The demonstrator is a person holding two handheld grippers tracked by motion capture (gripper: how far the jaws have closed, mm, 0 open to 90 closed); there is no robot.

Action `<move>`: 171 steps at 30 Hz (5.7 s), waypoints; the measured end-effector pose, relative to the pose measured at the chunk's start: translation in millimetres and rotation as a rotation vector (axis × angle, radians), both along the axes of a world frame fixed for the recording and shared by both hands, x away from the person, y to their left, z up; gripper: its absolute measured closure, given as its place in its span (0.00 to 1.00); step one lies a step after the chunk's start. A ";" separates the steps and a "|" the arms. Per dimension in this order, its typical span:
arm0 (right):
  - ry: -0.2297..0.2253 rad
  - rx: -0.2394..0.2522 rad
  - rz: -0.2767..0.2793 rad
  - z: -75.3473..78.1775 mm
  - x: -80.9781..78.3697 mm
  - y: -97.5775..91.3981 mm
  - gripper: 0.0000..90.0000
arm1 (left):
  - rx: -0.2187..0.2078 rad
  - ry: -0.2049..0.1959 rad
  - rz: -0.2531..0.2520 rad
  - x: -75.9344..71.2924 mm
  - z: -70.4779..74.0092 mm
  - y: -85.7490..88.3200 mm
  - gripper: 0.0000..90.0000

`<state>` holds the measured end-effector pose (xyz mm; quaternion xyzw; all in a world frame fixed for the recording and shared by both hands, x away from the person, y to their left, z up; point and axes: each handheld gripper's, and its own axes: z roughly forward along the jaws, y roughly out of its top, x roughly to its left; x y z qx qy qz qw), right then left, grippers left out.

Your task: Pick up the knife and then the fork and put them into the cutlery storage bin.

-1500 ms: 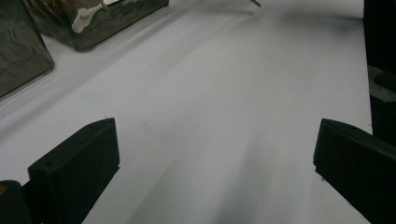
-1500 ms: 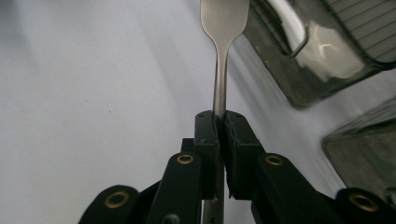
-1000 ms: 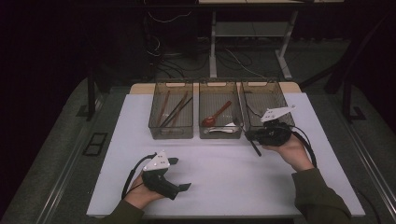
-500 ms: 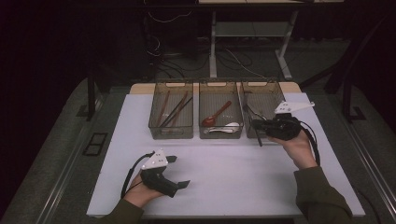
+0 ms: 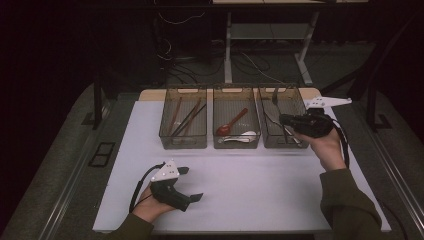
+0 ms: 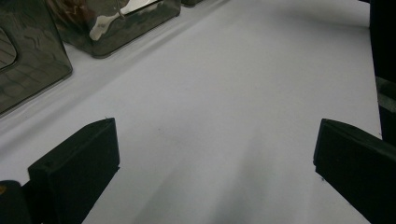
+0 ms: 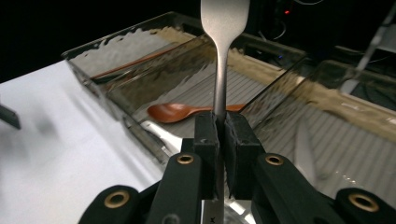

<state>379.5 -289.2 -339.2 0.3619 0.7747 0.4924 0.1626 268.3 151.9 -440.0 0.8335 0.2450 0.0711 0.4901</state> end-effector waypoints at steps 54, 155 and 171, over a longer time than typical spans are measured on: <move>0.197 -0.278 -0.222 -47.3 57.5 -43.9 0.93 | 0.000 0.002 -0.007 -2.2 0.0 -1.5 0.00; 0.008 0.008 -0.024 -77.9 -106.6 -13.7 0.19 | 0.001 0.019 0.009 -0.8 0.7 5.0 0.00; 0.043 0.009 -0.014 -99.6 -125.8 -16.2 0.19 | 0.002 0.020 0.010 -1.5 0.2 4.6 0.00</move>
